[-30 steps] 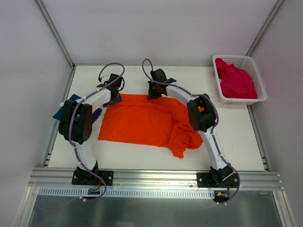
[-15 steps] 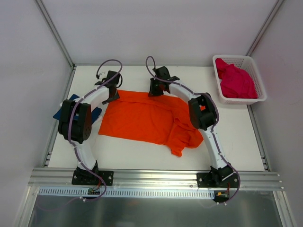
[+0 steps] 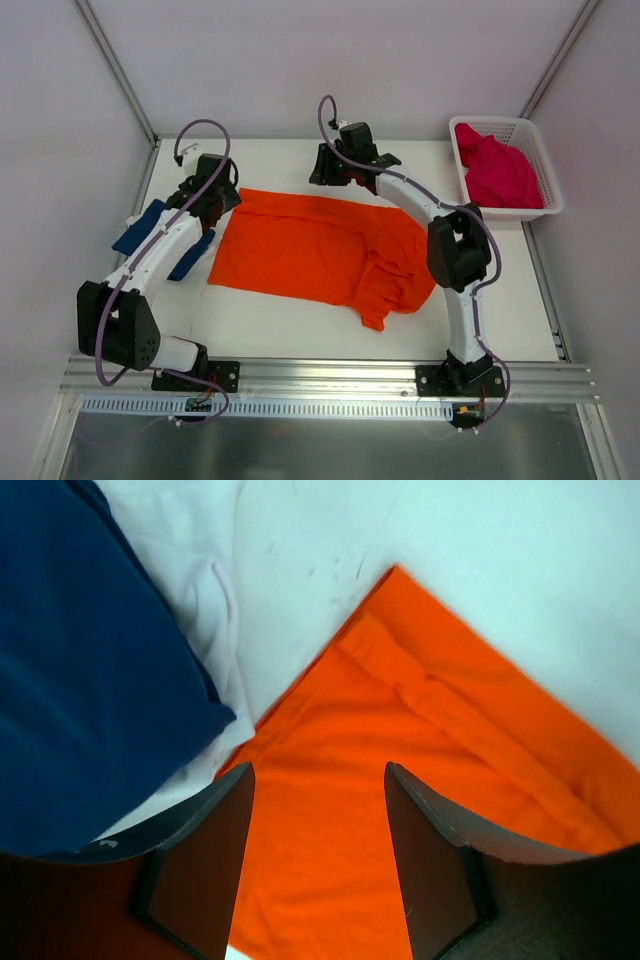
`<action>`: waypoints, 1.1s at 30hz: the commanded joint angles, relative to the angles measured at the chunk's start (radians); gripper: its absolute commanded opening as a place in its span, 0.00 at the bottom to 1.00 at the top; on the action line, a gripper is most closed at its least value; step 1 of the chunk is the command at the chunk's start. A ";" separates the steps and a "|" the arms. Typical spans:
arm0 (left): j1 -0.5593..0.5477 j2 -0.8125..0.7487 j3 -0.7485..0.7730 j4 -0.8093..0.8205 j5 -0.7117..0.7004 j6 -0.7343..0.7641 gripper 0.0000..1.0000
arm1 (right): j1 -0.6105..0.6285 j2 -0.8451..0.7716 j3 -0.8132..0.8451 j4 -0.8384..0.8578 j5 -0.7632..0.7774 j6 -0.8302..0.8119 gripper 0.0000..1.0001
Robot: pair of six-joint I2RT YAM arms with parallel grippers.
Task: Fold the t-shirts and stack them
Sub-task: Fold the flattened tshirt in 1/3 of the way
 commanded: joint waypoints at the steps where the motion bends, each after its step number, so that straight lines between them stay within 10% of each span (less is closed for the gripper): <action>1: -0.021 -0.016 -0.082 -0.020 0.026 -0.039 0.55 | 0.007 -0.042 -0.027 0.034 -0.026 -0.020 0.41; 13: -0.025 0.194 -0.010 0.138 0.036 0.067 0.54 | 0.059 -0.100 -0.206 0.092 0.043 -0.009 0.36; 33: 0.012 0.532 0.271 0.219 0.053 0.179 0.50 | 0.209 -0.968 -0.914 0.018 0.385 -0.043 0.35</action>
